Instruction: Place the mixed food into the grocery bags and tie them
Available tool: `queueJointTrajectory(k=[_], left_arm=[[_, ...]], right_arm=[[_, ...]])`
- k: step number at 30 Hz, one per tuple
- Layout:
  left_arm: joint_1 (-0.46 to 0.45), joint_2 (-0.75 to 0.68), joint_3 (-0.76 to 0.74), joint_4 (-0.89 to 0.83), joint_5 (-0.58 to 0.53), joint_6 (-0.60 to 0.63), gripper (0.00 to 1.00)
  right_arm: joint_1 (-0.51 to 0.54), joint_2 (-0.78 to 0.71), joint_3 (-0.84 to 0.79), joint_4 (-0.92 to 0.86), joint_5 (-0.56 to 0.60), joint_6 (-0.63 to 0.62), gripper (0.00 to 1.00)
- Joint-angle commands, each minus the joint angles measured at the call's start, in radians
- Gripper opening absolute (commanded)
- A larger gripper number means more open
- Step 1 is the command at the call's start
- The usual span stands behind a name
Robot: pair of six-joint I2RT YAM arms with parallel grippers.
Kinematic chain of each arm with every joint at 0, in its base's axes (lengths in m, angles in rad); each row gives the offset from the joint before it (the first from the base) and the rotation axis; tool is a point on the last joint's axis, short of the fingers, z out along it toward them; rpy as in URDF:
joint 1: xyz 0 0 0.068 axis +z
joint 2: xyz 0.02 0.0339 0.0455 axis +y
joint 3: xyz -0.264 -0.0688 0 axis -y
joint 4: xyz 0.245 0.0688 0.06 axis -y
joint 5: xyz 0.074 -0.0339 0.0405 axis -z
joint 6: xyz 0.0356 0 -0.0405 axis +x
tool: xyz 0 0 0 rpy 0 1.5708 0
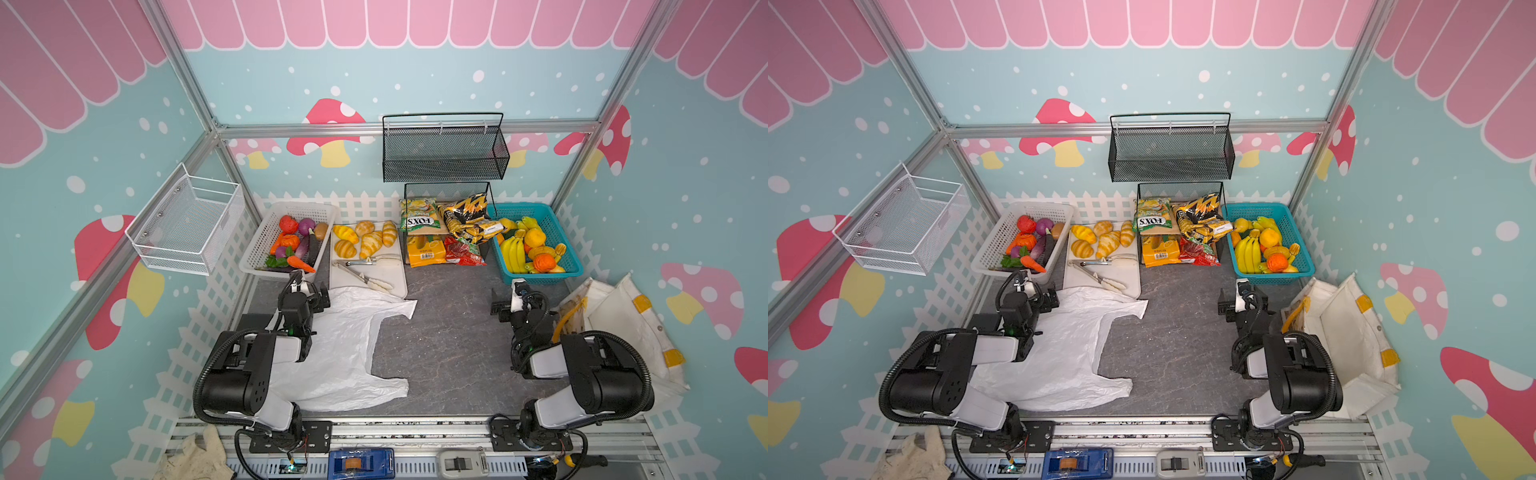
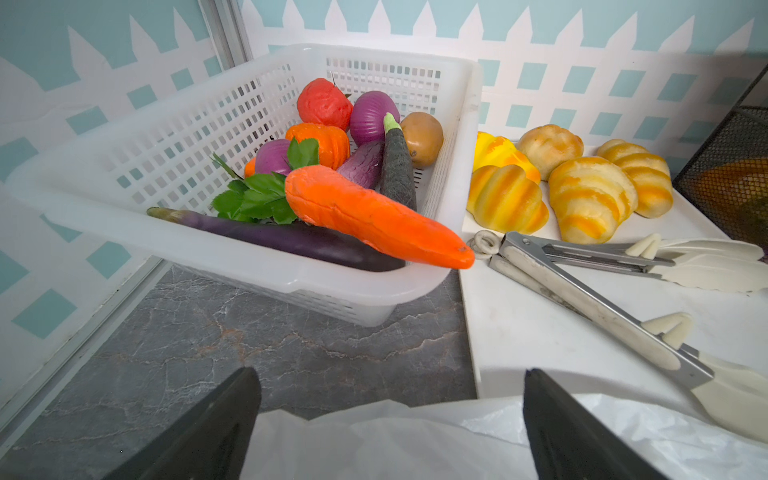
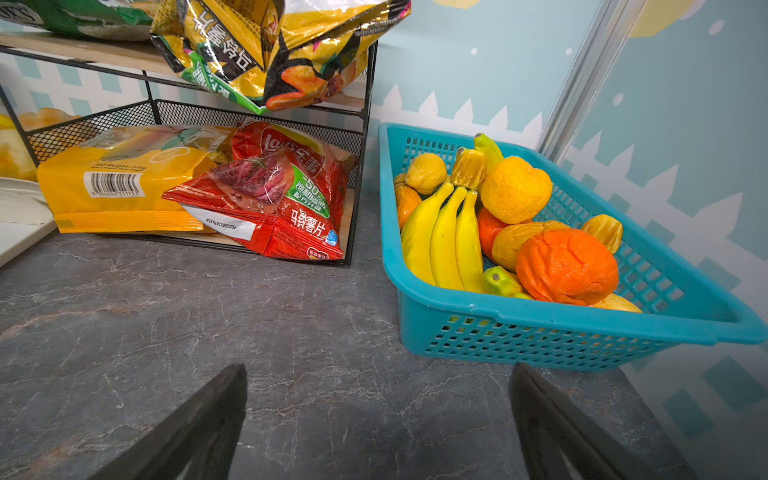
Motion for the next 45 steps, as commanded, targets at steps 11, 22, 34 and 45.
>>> queueJointTrajectory(k=[11,22,34,45], left_arm=[[0.004,-0.001,0.024,0.006,0.011,0.015,1.0],[0.014,-0.018,0.012,0.015,0.021,0.013,1.0],[-0.019,-0.469,0.224,-0.656,0.116,-0.465,0.93],[-0.397,-0.494,0.561,-1.135,0.307,-0.534,0.94]], right_arm=[[-0.001,0.007,0.016,0.008,-0.011,-0.02,0.99],[-0.001,0.0,0.013,0.011,0.001,-0.016,1.0],[0.122,-0.395,0.448,-0.899,0.19,0.25,0.91],[0.054,-0.529,0.76,-1.587,0.564,0.156,0.99]])
